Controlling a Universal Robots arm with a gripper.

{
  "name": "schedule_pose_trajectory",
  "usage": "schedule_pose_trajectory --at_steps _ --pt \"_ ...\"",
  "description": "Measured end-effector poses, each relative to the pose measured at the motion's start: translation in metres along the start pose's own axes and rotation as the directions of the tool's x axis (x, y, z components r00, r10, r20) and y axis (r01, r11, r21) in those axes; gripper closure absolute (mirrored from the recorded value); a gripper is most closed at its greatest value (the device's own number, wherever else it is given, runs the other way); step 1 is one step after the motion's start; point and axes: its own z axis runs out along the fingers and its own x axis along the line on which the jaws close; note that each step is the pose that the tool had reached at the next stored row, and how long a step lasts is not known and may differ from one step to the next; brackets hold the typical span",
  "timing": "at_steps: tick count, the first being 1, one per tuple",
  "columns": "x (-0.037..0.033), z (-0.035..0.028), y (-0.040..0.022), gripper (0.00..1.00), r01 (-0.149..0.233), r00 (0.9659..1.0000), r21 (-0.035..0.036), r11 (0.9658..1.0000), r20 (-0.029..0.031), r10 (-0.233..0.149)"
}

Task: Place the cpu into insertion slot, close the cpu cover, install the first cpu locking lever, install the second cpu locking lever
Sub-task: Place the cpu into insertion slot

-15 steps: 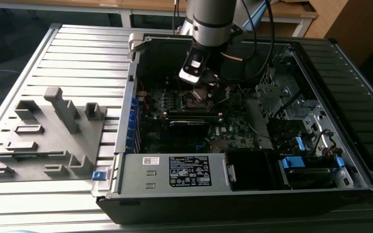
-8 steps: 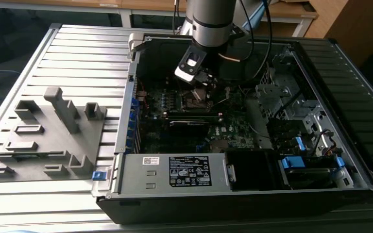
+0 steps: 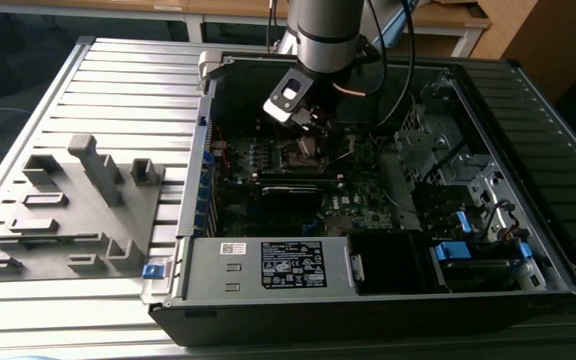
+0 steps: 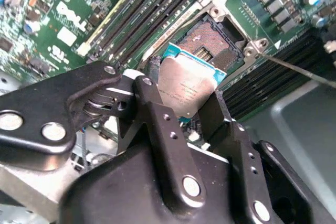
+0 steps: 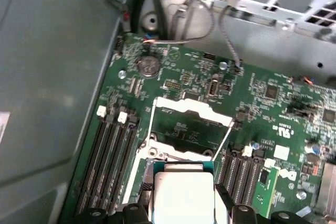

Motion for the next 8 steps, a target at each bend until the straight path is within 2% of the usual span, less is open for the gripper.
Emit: schedule_pose_trajectory --at_steps 2,4,8 --pt "0.0000 0.0002 0.0000 0.46 -0.036 0.9993 -0.0005 0.9993 0.0031 0.036" --pt "0.0000 0.0003 0.0000 0.46 -0.073 0.9973 -0.0012 0.9973 0.0064 0.073" --pt "0.0000 0.0007 -0.0001 0.46 -0.144 0.9894 -0.0027 0.9895 0.0125 0.145"
